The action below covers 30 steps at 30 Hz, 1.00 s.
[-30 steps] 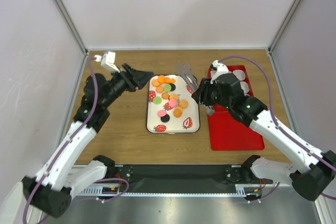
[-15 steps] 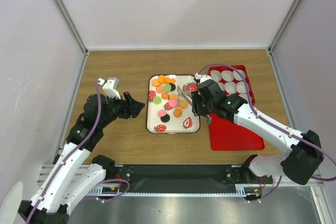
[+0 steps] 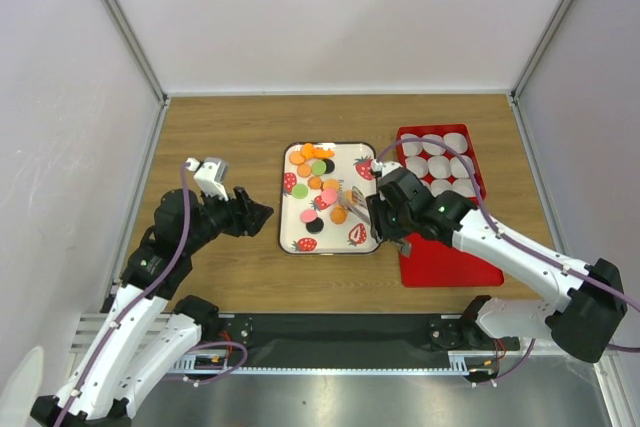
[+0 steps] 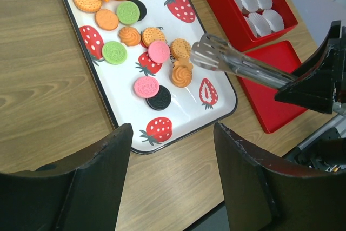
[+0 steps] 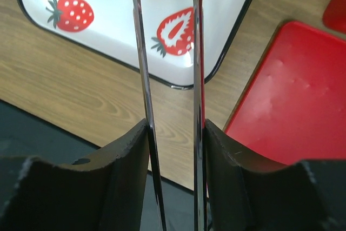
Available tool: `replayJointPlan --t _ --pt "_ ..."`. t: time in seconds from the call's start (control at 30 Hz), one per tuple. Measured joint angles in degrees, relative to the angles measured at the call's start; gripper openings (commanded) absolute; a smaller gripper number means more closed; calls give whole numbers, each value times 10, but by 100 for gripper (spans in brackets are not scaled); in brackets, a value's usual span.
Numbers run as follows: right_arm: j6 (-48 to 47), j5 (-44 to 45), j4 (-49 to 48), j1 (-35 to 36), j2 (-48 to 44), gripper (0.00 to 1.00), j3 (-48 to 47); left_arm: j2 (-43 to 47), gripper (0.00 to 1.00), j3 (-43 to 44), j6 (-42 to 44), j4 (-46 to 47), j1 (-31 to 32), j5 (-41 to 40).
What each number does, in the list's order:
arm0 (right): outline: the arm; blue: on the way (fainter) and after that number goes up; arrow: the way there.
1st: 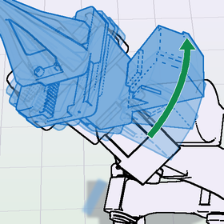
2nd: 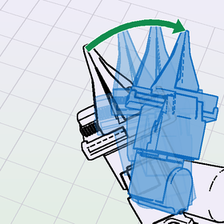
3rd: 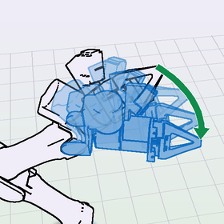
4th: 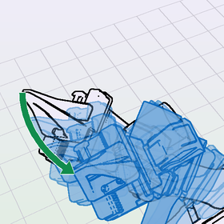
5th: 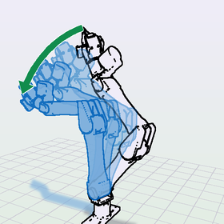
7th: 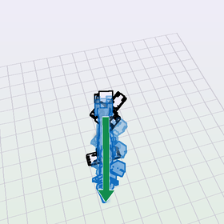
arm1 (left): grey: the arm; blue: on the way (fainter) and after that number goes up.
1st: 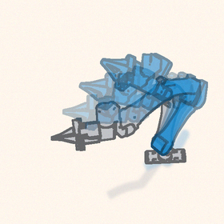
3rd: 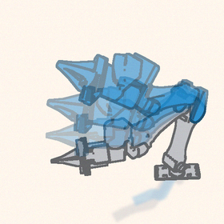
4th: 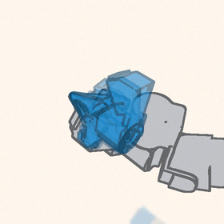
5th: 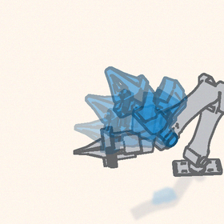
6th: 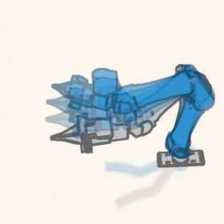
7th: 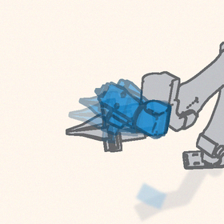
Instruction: Pack the cookies
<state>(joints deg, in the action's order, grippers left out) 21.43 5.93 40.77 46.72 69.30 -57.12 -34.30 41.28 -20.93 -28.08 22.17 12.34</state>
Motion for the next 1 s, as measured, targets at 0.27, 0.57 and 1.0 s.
replayJointPlan --t 0.27,0.57,1.0 --pt "10 -9 21 17 0 49 12 3 68 -3 5 0 0 5" --pt "25 -5 22 43 16 53 17 11 69 -10 5 1 0 14" --pt "34 14 7 56 62 52 19 11 69 -11 5 1 0 18"
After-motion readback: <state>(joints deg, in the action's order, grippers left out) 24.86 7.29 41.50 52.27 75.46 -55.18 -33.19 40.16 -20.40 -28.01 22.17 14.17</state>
